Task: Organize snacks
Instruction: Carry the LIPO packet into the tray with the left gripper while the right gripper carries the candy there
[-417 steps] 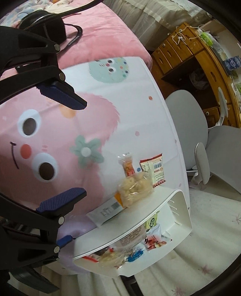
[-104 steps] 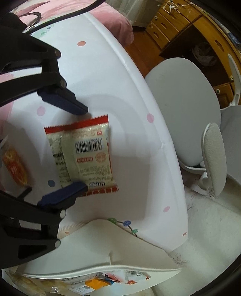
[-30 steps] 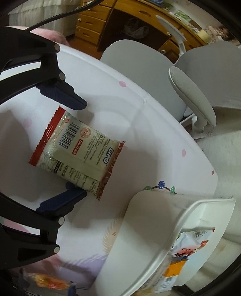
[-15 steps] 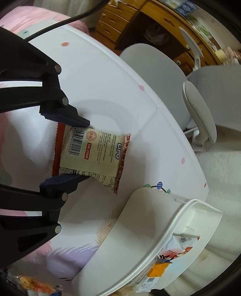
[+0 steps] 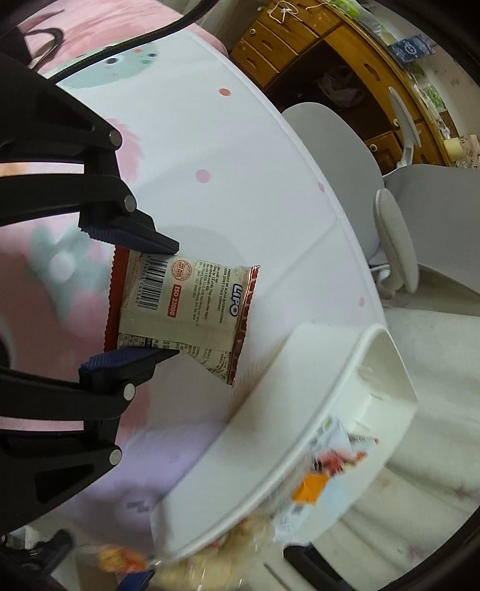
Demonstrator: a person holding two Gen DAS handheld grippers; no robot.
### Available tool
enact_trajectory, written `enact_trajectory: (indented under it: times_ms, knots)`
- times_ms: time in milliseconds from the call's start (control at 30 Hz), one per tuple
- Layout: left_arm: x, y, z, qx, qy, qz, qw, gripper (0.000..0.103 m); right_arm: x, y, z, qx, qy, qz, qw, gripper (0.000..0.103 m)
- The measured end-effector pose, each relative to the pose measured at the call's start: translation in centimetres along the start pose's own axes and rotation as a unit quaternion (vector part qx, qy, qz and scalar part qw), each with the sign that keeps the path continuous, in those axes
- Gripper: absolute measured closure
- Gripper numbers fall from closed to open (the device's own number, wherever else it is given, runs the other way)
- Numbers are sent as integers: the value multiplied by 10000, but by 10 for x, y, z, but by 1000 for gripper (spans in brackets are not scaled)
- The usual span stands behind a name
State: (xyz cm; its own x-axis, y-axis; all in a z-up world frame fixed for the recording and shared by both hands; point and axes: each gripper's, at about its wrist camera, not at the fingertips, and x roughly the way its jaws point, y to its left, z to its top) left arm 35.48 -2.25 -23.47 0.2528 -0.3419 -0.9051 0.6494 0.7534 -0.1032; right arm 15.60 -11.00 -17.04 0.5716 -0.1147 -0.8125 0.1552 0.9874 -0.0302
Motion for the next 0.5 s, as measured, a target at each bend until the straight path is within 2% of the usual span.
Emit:
enact_trajectory:
  times_ms: [267,500]
  knots:
    - [-67,-34,-21,-150,-334,-118,9993,57,-23,-32,5,383,-270,-156,9988,37]
    - [-109,-56,-18,-580,-566,-223,9965,57,-28,-61,19,146,-349,-228,9990,37]
